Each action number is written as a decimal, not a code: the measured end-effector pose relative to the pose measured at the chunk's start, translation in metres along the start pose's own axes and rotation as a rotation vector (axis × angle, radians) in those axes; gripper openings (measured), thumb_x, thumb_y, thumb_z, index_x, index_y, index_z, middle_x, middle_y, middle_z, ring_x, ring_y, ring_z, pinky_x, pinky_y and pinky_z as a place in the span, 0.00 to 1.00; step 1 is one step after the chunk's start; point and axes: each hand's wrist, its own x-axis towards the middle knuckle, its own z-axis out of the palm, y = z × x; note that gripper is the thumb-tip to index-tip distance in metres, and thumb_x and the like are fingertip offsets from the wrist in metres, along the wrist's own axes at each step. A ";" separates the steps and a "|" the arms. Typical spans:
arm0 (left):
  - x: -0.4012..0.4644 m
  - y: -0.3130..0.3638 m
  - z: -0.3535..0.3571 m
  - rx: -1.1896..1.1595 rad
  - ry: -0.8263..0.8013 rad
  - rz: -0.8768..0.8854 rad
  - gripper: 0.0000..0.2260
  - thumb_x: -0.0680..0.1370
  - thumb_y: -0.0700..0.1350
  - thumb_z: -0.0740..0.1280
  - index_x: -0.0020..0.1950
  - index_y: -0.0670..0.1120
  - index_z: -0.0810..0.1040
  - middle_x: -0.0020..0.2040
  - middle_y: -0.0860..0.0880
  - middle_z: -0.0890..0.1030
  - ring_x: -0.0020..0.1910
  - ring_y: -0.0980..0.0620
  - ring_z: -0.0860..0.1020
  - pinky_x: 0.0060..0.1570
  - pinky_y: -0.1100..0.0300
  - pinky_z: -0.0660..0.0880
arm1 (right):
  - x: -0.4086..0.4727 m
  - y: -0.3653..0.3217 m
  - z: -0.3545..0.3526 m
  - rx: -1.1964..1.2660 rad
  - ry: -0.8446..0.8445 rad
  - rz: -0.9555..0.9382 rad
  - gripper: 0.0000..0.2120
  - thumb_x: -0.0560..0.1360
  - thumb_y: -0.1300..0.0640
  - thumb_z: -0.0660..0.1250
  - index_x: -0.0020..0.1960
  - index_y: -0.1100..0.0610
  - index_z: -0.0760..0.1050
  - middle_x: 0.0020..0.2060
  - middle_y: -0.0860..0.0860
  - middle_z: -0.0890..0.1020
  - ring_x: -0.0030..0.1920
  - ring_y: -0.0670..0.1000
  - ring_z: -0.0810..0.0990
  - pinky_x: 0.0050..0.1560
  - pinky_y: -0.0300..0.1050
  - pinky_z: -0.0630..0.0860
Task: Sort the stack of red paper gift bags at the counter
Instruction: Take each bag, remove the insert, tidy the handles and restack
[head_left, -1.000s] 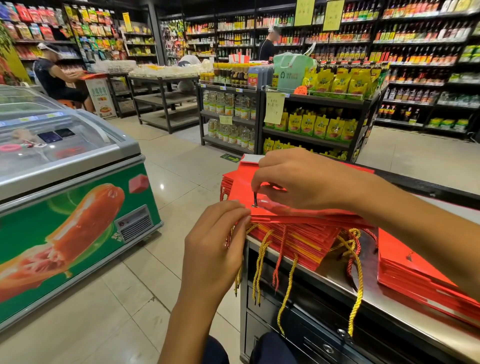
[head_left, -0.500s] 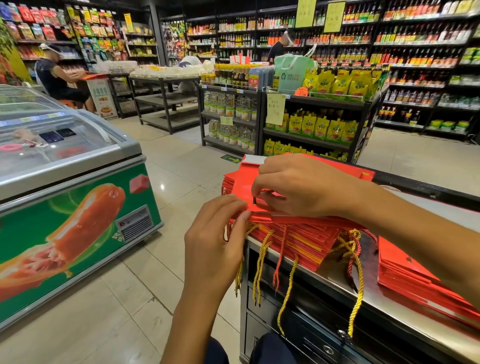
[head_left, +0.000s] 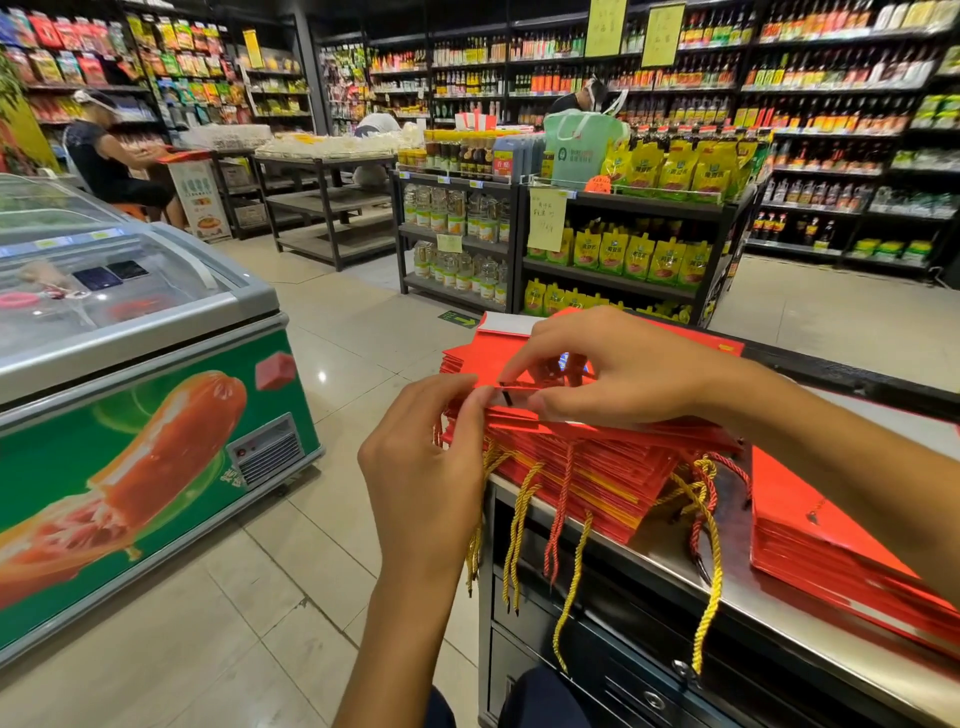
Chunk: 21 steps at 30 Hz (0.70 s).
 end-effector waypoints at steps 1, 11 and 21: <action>0.000 0.001 0.001 -0.010 0.007 -0.011 0.06 0.80 0.43 0.73 0.56 0.48 0.83 0.51 0.55 0.83 0.51 0.57 0.82 0.51 0.64 0.79 | 0.000 0.000 0.002 -0.001 0.026 0.001 0.10 0.78 0.48 0.71 0.58 0.45 0.83 0.42 0.41 0.80 0.46 0.45 0.79 0.46 0.49 0.76; 0.001 0.017 0.013 0.245 -0.059 -0.028 0.06 0.80 0.45 0.68 0.54 0.49 0.83 0.58 0.55 0.77 0.52 0.53 0.79 0.50 0.61 0.77 | 0.003 -0.010 0.006 -0.089 0.186 -0.096 0.08 0.80 0.54 0.68 0.57 0.52 0.84 0.43 0.43 0.80 0.43 0.43 0.76 0.43 0.40 0.72; 0.007 0.027 0.019 0.140 -0.019 -0.203 0.05 0.79 0.45 0.71 0.44 0.53 0.82 0.55 0.60 0.73 0.48 0.63 0.77 0.46 0.70 0.73 | 0.005 -0.014 0.005 -0.116 0.200 -0.123 0.11 0.80 0.54 0.65 0.57 0.53 0.84 0.41 0.44 0.78 0.41 0.42 0.73 0.40 0.36 0.67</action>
